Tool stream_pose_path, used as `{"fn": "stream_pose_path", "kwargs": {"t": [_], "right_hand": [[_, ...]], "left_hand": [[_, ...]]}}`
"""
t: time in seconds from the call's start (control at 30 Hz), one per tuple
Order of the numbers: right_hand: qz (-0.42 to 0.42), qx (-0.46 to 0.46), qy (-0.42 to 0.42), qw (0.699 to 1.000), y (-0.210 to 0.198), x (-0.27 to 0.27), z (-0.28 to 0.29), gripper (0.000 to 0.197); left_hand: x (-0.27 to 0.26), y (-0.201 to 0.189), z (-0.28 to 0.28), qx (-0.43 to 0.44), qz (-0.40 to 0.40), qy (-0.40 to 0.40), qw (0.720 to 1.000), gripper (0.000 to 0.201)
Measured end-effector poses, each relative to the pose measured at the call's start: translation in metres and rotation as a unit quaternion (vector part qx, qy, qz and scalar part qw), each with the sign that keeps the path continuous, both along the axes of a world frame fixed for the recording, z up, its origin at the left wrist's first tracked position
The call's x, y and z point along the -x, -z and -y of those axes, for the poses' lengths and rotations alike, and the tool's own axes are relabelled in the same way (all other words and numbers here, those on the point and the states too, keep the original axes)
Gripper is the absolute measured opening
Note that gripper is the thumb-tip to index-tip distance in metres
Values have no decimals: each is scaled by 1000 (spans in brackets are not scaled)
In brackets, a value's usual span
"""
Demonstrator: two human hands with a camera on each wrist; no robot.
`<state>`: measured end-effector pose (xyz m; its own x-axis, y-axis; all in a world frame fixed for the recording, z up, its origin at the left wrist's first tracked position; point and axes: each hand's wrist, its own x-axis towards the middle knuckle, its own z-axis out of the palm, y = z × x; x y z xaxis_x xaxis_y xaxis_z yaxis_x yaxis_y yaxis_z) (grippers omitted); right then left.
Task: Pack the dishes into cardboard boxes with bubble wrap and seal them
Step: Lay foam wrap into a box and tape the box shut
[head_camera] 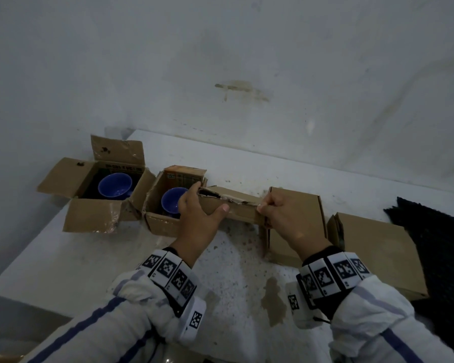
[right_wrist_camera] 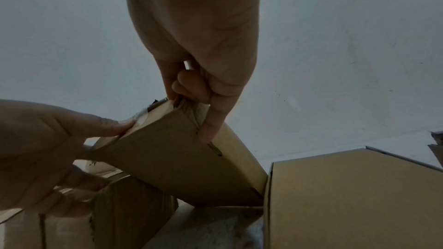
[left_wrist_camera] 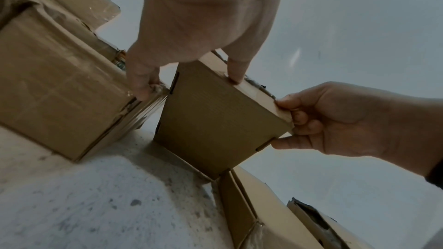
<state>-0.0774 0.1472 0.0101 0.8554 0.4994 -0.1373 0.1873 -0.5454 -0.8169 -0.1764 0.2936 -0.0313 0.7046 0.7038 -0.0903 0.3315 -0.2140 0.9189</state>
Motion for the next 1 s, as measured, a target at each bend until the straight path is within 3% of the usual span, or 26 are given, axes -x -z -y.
{"fn": "stream_pose_path", "kwargs": {"t": [0.13,0.27,0.4,0.53,0.67,0.8,1.0], "right_hand": [[32,4,22,999,7,1,0,12],[54,-4,47,997,13,2,1,15],[-36,-54,67,996,18,3,0,17],[-77,-30,35,996,21,4,-3,17],[3,81,-8,997,34,14,-5,67],[63,121,16,991,48,19,-5,55],[136,137,-14,981,60,11,7,33]], "left_hand": [[-1,-6,-1,-86,-65,18,994,76],[-3,-7,-2,-114,-94,44,988,80],[-1,-6,2,-151,-135,101,974,74],[0,-1,15,-119,-117,112,980,50],[-3,11,23,-108,-77,87,987,43],[-2,23,28,-110,-66,73,989,43],[-6,23,24,-77,-80,64,992,45]]}}
